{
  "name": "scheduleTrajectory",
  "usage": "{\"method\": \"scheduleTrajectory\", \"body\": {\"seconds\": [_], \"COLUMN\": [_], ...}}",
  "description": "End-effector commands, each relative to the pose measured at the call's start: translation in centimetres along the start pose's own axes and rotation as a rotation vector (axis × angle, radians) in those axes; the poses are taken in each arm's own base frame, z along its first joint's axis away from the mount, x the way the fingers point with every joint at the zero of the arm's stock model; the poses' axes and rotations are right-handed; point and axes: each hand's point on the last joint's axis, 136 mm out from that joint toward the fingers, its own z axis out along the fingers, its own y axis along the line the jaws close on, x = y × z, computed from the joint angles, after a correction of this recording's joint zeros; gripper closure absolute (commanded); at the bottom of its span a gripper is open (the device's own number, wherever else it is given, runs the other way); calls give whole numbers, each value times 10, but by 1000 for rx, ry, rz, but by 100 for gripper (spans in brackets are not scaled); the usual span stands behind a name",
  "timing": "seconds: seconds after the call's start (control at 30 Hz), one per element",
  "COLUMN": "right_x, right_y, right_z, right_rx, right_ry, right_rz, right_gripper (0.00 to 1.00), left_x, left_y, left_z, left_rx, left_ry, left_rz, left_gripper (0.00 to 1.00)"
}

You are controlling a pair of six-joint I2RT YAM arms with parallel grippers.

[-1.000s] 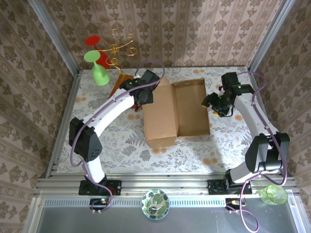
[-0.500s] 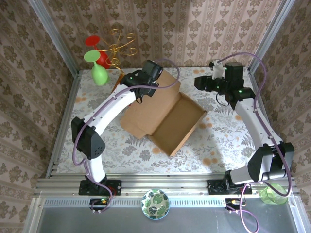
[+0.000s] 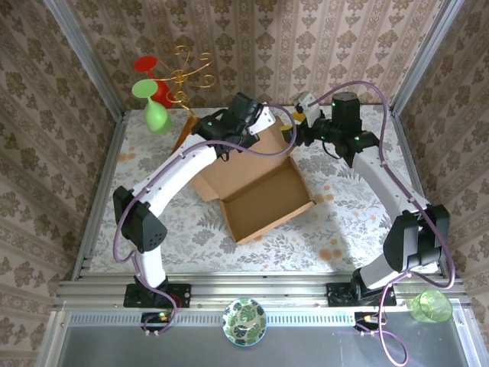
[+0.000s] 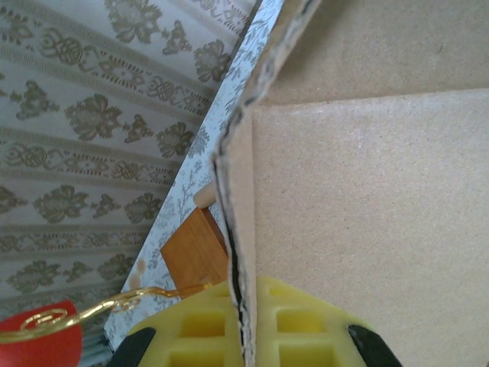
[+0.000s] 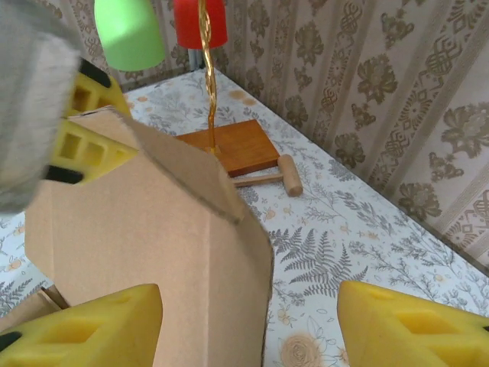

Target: Fold the paper box

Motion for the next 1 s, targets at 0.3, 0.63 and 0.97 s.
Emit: {"method": "scheduleTrajectory", "body": {"seconds": [0.3,0.63,0.97], "right_x": [14,22,39], "right_y": [12,5,-19], "right_z": [14,3,-22], "right_rx": [-79,-10,77], "right_ry": [64,47,11], "right_rz": [13,4,23], "right_gripper": [71,100,100], "left_x": [-24,-18,97], "left_y": [-2,37,35], "left_z": [1,-22,-71], "left_rx": [13,-28,111], "left_ry": [-62,-83,-74], "left_rz": [92,-245,-796], "left_gripper": [100,26,29]}}
